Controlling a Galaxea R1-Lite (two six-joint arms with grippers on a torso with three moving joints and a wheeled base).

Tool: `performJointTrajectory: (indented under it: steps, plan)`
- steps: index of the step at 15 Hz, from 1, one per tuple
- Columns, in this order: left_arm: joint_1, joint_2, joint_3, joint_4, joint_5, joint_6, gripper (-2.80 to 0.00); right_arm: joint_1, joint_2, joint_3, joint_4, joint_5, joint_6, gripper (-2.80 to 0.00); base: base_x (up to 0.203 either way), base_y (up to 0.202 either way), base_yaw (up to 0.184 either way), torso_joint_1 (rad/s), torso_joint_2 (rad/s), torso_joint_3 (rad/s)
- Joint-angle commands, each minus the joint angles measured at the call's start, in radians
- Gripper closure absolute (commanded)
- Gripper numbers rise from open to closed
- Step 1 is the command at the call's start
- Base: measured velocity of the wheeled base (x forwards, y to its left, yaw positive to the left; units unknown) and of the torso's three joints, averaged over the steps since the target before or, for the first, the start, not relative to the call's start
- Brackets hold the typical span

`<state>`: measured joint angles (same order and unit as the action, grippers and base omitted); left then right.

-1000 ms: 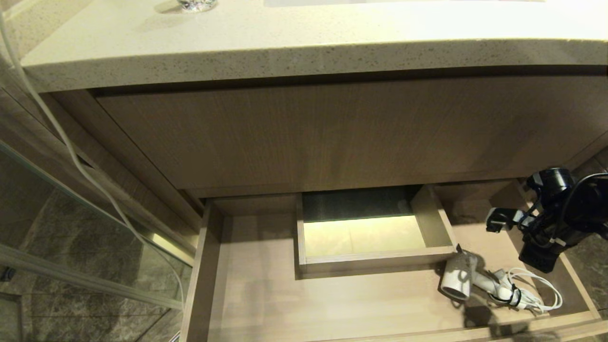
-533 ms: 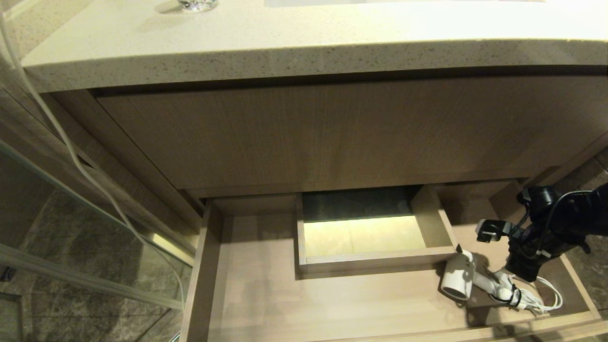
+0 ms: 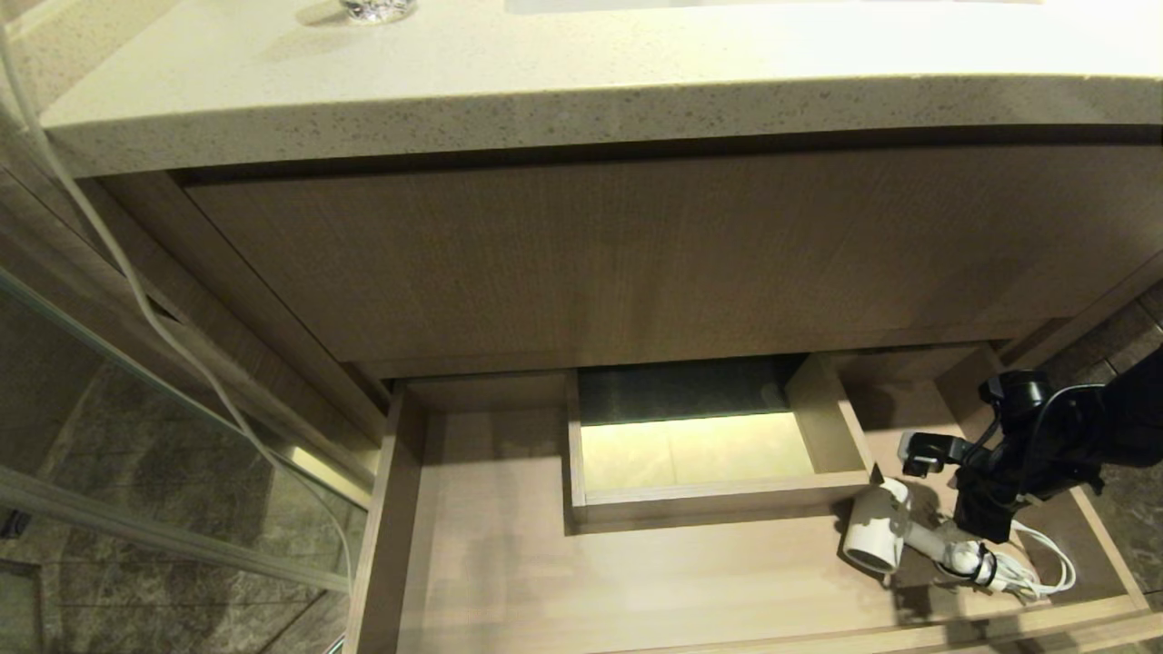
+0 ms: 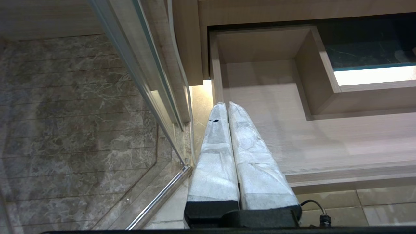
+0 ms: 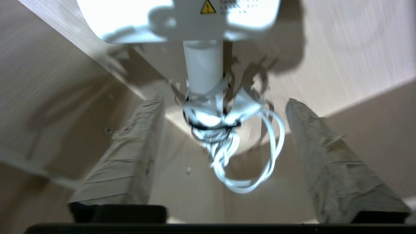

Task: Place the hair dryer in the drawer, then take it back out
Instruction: Take the hairdryer out

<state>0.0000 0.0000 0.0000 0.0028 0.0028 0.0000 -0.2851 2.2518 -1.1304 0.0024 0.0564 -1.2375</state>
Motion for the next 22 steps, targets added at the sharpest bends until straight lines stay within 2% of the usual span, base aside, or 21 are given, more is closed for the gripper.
performJointTrajectory:
  steps: [1, 5, 8, 14, 22]
  plan:
    - [0.0, 0.0, 0.0, -0.001, 0.0, 0.0, 0.0, -0.009, 0.034, -0.004, -0.029, 0.026, -0.036, -2.8, 0.0, 0.0, 0.0, 0.0, 0.0, 0.0]
    - [0.0, 0.0, 0.0, 0.0, 0.0, 0.0, 0.0, -0.029, 0.061, 0.002, -0.089, 0.078, -0.097, -2.8, 0.0, 0.0, 0.0, 0.0, 0.0, 0.0]
    - [0.0, 0.0, 0.0, 0.0, 0.001, 0.0, 0.0, -0.056, 0.079, 0.001, -0.09, 0.119, -0.181, -2.8, 0.0, 0.0, 0.0, 0.0, 0.0, 0.0]
    - [0.0, 0.0, 0.0, -0.001, 0.001, 0.0, 0.0, -0.081, 0.113, 0.003, -0.122, 0.175, -0.239, -2.8, 0.0, 0.0, 0.0, 0.0, 0.0, 0.0]
    - [0.0, 0.0, 0.0, 0.0, 0.0, 0.0, 0.0, -0.066, 0.179, -0.009, -0.174, 0.192, -0.241, -2.8, 0.0, 0.0, 0.0, 0.0, 0.0, 0.0]
